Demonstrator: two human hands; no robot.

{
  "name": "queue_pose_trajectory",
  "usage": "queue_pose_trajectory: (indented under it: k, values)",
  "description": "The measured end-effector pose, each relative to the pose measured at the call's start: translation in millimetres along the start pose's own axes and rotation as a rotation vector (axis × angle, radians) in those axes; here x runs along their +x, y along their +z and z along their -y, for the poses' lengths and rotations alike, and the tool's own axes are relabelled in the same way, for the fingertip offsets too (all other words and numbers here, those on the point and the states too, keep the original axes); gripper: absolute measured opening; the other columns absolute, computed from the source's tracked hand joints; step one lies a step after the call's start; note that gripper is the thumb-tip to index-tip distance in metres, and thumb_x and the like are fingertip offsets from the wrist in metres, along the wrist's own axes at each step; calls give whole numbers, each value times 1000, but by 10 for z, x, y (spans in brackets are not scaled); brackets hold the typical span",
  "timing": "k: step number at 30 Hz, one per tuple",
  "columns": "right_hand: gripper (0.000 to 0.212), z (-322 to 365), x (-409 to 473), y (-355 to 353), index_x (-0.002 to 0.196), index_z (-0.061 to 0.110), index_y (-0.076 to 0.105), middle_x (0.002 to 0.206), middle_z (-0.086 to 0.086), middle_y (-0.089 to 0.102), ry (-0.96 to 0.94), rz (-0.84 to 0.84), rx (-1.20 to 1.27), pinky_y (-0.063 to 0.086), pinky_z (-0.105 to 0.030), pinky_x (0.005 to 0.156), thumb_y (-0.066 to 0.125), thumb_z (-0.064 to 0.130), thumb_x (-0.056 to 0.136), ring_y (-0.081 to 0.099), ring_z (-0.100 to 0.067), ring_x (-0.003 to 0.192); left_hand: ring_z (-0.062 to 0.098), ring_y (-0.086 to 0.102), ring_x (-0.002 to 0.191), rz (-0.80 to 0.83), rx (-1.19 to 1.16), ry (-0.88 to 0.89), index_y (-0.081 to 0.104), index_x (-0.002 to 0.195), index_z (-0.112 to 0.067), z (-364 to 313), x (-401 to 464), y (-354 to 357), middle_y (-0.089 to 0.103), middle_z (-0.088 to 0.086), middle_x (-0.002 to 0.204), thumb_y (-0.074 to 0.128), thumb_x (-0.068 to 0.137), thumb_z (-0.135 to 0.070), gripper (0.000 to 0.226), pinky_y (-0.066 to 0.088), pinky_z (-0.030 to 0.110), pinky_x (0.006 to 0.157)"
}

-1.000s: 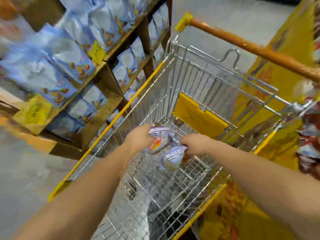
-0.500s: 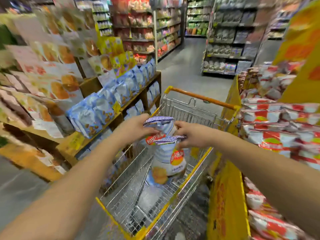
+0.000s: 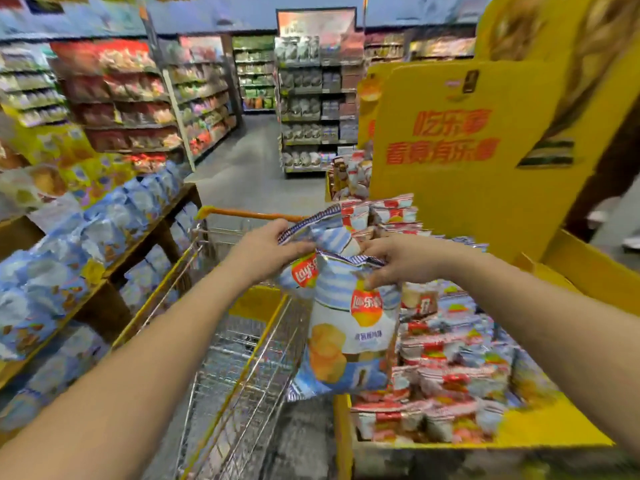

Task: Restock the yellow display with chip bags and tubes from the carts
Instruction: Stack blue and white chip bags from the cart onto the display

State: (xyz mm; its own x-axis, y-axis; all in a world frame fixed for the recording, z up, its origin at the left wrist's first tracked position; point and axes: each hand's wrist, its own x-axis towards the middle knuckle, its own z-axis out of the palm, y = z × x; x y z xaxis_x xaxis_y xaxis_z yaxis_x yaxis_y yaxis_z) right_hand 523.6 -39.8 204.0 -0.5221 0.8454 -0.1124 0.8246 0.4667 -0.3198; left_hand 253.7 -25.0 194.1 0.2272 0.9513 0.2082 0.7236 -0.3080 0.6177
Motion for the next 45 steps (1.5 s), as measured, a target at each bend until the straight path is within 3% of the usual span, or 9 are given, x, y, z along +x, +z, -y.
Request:
queue_pose_trajectory:
  k: [5,8,10,14,18,28,35,40,45]
  values:
    - [52,-995,-1117,-73,114,25,63,138,5,55,183,35,-11,46,-39,97,67,62,78,57,-17,117,24,62,102,86,79,206,67,109,-23,-1041,299,1058,69,7,104,62,67,-76,68,49,40,85]
    - [53,-1692,-1840,-151,111,27,62,101,-3,69,294,55,-60,51,-37,82,65,67,76,64,-23,94,28,62,92,116,208,309,64,99,-21,-1641,450,1808,68,5,92,59,69,-78,65,48,38,72]
    - [29,-2089,-2309,-225,85,25,63,74,3,62,379,92,-79,43,-33,66,67,54,83,57,-18,73,29,61,88,141,288,356,59,93,-18,-2005,511,2272,65,6,87,59,75,-73,58,45,38,66]
    - [14,-2805,-3101,-297,92,32,66,88,10,69,513,128,-18,47,-30,70,67,45,87,62,-14,83,30,60,94,215,390,387,57,101,-16,-2677,524,3050,65,9,97,55,79,-72,60,40,35,62]
    - [12,-3420,-3518,-154,101,35,68,94,8,69,524,151,-91,45,-28,68,66,38,90,59,-12,83,30,59,87,299,398,364,46,90,-19,-3021,464,3716,55,2,80,54,84,-68,50,31,34,55]
    - [24,-4259,-3360,1066,112,31,70,114,11,67,399,190,-189,52,-37,77,67,33,88,60,-20,104,32,61,88,559,497,235,42,93,-20,-2526,224,4664,62,9,91,47,87,-69,49,51,40,67]
    - [33,-4244,-3038,1681,127,31,63,131,8,60,406,238,-252,47,-36,90,58,35,94,46,-24,120,32,61,106,627,555,151,42,133,-20,-2046,53,4989,64,7,117,47,91,-64,61,46,38,72]
    - [39,-4223,-2775,1992,133,29,59,138,6,55,458,199,-212,42,-33,93,59,25,94,41,-24,127,29,60,105,602,608,273,44,124,-17,-1833,-66,5088,59,5,117,41,96,-57,49,44,39,66]
    - [41,-4251,-2637,2186,135,25,58,141,2,52,467,175,-193,40,-37,102,61,21,94,39,-23,132,27,50,118,563,722,392,42,133,-15,-1656,-24,5152,58,4,126,36,100,-51,49,37,38,96]
